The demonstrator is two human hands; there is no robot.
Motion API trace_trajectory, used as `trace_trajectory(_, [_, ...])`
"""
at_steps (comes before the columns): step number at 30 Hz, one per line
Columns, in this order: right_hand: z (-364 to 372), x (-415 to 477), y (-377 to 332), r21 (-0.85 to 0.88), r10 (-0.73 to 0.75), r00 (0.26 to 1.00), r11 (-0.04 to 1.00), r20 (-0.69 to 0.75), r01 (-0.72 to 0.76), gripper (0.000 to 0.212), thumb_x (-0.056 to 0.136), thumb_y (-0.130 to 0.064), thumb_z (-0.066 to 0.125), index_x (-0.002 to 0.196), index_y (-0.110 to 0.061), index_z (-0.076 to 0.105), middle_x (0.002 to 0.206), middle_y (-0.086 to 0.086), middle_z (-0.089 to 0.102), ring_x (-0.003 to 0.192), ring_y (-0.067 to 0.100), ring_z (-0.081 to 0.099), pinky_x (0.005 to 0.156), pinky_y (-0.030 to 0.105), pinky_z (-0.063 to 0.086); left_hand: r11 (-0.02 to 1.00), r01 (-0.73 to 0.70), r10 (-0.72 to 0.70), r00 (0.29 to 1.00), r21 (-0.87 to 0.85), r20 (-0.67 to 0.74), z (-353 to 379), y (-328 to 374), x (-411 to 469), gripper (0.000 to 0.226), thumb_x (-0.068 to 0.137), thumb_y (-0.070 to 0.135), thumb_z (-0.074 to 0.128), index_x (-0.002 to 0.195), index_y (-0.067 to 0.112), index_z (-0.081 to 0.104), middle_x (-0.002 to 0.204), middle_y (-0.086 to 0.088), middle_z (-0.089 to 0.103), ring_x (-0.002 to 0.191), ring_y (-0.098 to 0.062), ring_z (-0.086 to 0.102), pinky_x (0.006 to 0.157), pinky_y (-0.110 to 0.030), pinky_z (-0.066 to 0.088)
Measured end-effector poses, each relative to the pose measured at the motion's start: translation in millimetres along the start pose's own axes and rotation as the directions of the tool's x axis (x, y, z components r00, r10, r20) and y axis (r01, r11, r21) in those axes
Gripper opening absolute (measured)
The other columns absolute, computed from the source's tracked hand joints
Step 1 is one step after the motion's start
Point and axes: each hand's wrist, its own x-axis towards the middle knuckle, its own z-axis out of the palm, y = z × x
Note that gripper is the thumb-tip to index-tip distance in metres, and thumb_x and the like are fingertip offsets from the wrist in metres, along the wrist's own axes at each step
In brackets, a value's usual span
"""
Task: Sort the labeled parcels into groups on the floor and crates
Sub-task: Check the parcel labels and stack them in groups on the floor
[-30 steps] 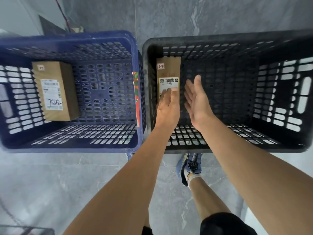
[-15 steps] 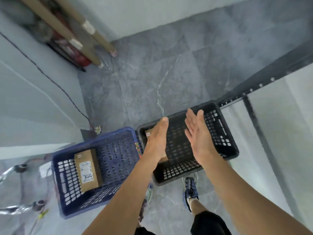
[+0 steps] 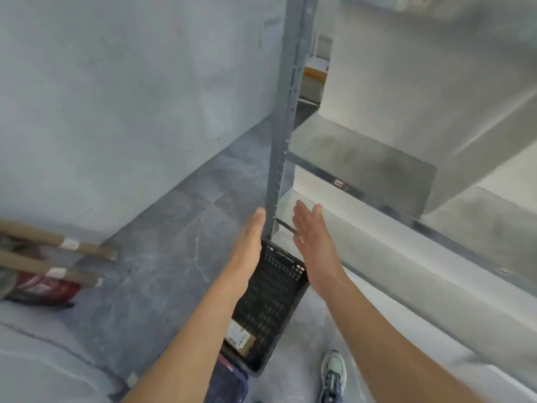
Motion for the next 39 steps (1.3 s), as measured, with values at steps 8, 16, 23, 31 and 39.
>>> trace_trajectory(8, [-105.8,-123.6,-67.3,0.061,-0.164,0.942,0.98,-0.293,0.19,0.075,0.101,-0.074,0.023,0.163,-0.034,0.031,0.166,-0.019,0.032,0.151,0.0,0.032,0.128,0.038,0.021,0.98,-0.17,0.13,0.935,0.098,0.33,119.9,60.5,-74.5,0.066,0.101,0.068,0.034,0.157,0.033,0.038,0.158,0.013,0.042,0.141,-0.008,0.043,0.119,-0.048,0.036])
trace_trajectory(16, [-234.7,-283.6,-65.6,0.092,-0.203,0.786,0.945,-0.584,0.313,0.077,0.098,-0.075,0.026,0.161,-0.03,0.035,0.165,-0.016,0.035,0.151,0.001,0.032,0.129,0.039,0.021,0.952,-0.283,0.158,0.78,0.115,0.606,277.7,59.1,-185.2,0.068,0.1,0.067,0.037,0.155,0.026,0.043,0.154,0.013,0.047,0.134,-0.001,0.048,0.113,-0.043,0.042])
trace_trajectory(23, [-336.4,-441.0,-28.1,0.123,-0.155,0.611,0.914,-0.776,0.387,0.088,0.088,-0.081,0.027,0.16,-0.031,0.036,0.166,-0.013,0.036,0.151,0.003,0.033,0.128,0.04,0.022,0.93,-0.324,0.069,0.619,0.175,0.782,408.5,12.3,-312.4,0.067,0.101,0.067,0.034,0.155,0.027,0.043,0.156,0.014,0.045,0.137,-0.007,0.047,0.114,-0.048,0.041])
trace_trajectory(31, [-417.8,-597.2,29.3,0.131,-0.066,0.39,0.88,-0.918,0.456,0.073,0.101,-0.074,0.024,0.16,-0.033,0.038,0.164,-0.018,0.036,0.15,0.001,0.033,0.128,0.04,0.023,0.905,-0.363,-0.085,0.353,0.22,0.932,525.5,-50.0,-454.0,0.058,0.102,0.069,0.031,0.145,0.037,0.052,0.146,0.025,0.051,0.133,0.001,0.049,0.109,-0.04,0.044])
trace_trajectory(39, [-479.3,-698.8,82.4,0.133,0.036,0.193,0.846,-0.98,0.517,0.078,0.098,-0.078,0.025,0.161,-0.033,0.034,0.166,-0.018,0.033,0.152,0.002,0.03,0.128,0.039,0.022,0.845,-0.446,-0.25,0.163,0.297,0.955,623.4,-117.3,-543.9,0.063,0.102,0.068,0.031,0.151,0.031,0.045,0.153,0.018,0.047,0.133,-0.001,0.05,0.112,-0.045,0.045])
